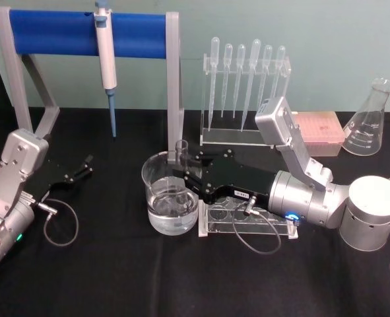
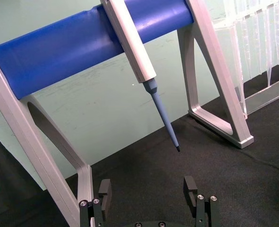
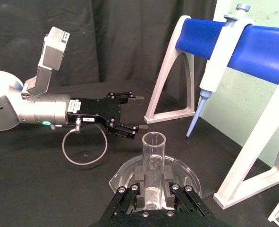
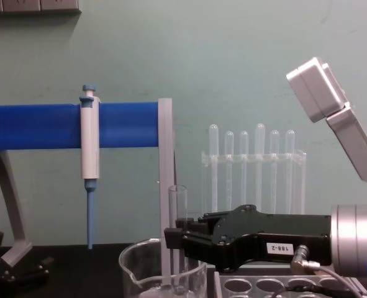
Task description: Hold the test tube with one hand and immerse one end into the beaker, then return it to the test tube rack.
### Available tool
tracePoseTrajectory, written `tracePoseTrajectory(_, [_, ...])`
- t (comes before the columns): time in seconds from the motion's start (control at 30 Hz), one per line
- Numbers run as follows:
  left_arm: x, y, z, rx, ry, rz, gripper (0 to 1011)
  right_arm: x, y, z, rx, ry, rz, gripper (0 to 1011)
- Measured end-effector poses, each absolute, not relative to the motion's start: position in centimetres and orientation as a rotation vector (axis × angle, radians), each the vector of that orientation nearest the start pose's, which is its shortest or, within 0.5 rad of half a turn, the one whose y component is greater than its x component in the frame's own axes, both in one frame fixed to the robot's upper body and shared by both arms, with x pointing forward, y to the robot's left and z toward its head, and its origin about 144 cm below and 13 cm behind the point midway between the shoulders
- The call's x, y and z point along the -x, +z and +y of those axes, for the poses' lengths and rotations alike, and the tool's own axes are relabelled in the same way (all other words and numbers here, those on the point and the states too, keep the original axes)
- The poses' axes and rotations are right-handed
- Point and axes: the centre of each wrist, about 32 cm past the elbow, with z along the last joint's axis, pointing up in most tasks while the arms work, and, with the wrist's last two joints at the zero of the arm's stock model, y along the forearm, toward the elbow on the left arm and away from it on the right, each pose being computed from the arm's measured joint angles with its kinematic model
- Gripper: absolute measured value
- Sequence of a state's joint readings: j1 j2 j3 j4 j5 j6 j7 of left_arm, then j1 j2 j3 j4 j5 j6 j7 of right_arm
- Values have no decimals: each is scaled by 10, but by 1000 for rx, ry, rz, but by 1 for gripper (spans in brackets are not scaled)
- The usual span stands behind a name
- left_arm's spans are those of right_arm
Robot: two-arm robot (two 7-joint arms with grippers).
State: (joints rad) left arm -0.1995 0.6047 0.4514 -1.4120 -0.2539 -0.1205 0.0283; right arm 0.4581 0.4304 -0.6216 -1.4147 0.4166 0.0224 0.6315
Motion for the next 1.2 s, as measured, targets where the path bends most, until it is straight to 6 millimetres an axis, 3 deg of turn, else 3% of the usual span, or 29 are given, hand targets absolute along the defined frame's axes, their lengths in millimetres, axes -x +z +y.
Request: tracePoseTrajectory(1.2, [-489,1140,310,-304,1248,-285,1000,-542,1203,-202,144,-466,-111,222])
